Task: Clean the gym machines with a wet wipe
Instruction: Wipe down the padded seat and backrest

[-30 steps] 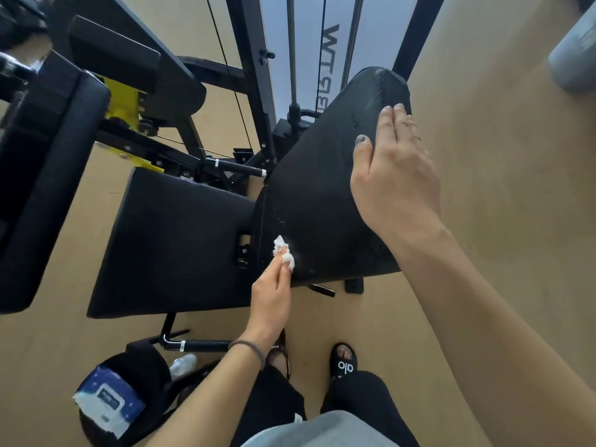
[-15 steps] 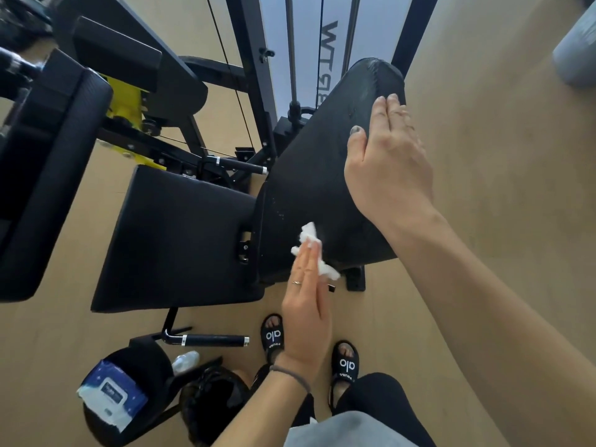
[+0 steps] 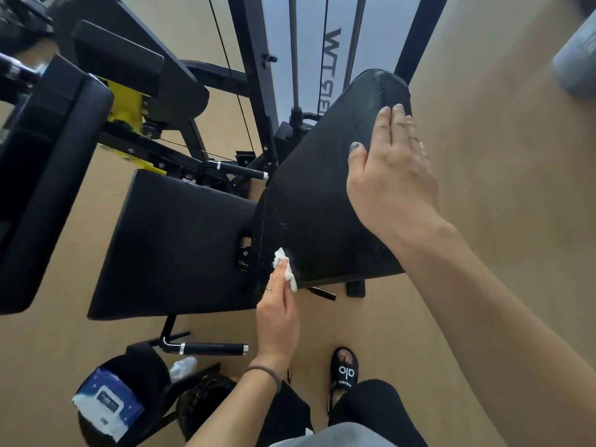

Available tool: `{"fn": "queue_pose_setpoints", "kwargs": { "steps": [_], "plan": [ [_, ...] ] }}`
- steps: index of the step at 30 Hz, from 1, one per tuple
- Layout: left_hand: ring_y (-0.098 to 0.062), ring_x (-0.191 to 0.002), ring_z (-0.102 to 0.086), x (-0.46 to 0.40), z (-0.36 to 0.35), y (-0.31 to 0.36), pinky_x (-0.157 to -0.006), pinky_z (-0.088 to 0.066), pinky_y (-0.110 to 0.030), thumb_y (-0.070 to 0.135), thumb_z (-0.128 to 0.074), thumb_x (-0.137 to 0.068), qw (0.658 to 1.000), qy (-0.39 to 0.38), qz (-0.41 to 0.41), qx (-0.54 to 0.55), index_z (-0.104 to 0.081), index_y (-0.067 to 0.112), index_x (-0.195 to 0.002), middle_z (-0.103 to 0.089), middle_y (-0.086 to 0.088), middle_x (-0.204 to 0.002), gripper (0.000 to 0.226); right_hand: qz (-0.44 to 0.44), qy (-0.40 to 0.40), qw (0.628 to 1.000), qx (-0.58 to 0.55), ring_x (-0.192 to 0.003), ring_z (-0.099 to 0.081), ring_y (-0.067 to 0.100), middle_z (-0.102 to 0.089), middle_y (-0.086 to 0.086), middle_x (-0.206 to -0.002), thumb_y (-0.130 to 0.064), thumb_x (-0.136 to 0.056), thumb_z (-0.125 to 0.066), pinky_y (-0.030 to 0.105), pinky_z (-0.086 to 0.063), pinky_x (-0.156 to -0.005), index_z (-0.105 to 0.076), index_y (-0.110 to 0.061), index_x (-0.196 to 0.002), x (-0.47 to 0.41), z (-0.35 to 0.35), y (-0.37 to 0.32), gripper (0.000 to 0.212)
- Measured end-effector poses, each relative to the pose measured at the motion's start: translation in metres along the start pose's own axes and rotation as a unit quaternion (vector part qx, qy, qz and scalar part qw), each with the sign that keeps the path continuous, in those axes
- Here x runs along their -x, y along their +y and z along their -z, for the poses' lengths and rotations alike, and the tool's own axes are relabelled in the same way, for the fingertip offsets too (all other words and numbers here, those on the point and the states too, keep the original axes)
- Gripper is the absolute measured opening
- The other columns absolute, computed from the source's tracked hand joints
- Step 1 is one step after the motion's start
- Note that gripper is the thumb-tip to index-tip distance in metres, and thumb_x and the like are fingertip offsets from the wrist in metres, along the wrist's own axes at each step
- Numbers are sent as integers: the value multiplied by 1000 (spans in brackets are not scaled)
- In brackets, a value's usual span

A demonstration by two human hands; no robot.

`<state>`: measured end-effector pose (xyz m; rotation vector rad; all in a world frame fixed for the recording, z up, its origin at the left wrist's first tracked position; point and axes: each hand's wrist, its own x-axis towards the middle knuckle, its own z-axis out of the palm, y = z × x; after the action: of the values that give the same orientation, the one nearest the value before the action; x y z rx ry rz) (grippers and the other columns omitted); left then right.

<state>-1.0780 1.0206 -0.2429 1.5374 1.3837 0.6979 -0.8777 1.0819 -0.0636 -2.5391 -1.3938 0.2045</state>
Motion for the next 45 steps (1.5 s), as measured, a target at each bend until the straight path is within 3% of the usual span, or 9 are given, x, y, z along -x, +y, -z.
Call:
{"fn": "queue_pose_setpoints", "kwargs": {
  "steps": [6,13,16,20,27,32,35,42,45],
  "plan": [
    [1,-144,-34,-37,-6,80,-119,-28,-21,4,-45,-104,981,-100,-167,22,-44,18,-150,-46,2,-154,47,-20,-19,994,109,-154,-1,42,4,30,-165,-39,-106,-22,49,-6,-126,-4,-6,-161,-20,-4,-25,67],
    [-14,-127,-55,-115,23,-16,-98,-39,-19,22,-42,-107,981,-124,130,-69,-57,25,-141,-62,0,-136,37,77,-15,962,263,-154,7,41,2,27,-166,-30,-101,-25,53,-1,-125,-10,-3,-160,-16,-21,-41,67],
    [-11,-113,-61,-138,23,-2,-91,-45,-22,21,-43,-106,986,-141,77,-34,-65,25,-129,-67,1,-123,32,132,-135,935,300,-155,9,36,-1,19,-168,-36,-103,-21,55,3,-124,-11,-6,-160,-22,-51,-63,65],
    [3,-140,-39,-154,5,39,-115,-30,-13,20,-46,-107,980,-176,-76,52,-49,25,-148,-48,11,-151,42,167,-208,876,402,-155,5,36,-5,16,-168,-44,-104,-28,58,6,-123,-15,-10,-160,-62,-83,-67,67],
    [-8,-95,-58,-192,13,-60,-86,-36,-22,24,-37,-108,980,-130,143,-46,-64,18,-118,-59,10,-102,29,188,-178,844,470,-155,-6,36,-13,17,-167,-38,-104,-30,63,-1,-121,-25,-13,-159,-121,-121,-70,61],
    [5,-129,-47,-189,1,-18,-107,-35,-9,16,-45,-107,991,-122,-9,53,-57,20,-141,-55,12,-140,37,190,-173,833,490,-151,-16,43,-25,22,-161,-42,-104,-26,69,-6,-118,-29,-8,-155,-124,-134,-76,62],
    [-1,-142,-39,-207,-17,13,-117,-31,-20,17,-46,-106,980,-146,-80,108,-46,24,-150,-48,8,-153,45,174,-186,839,482,-144,-28,45,-37,23,-152,-42,-102,-33,69,-9,-118,-41,-8,-147,-130,-139,-87,57],
    [-3,-92,-61,-214,14,-63,-77,-48,-19,30,-37,-108,974,-145,171,-33,-64,25,-127,-67,4,-106,33,163,-243,847,443,-132,-45,42,-51,18,-140,-33,-102,-36,66,-15,-118,-50,-16,-138,-154,-148,-99,43],
    [-8,-114,-61,-204,4,-41,-102,-48,-27,26,-43,-107,991,-107,78,35,-64,24,-130,-67,3,-123,31,163,-257,848,435,-127,-50,38,-55,15,-135,-34,-102,-36,62,-23,-115,-53,-17,-135,-160,-153,-102,41]
  ]
}}
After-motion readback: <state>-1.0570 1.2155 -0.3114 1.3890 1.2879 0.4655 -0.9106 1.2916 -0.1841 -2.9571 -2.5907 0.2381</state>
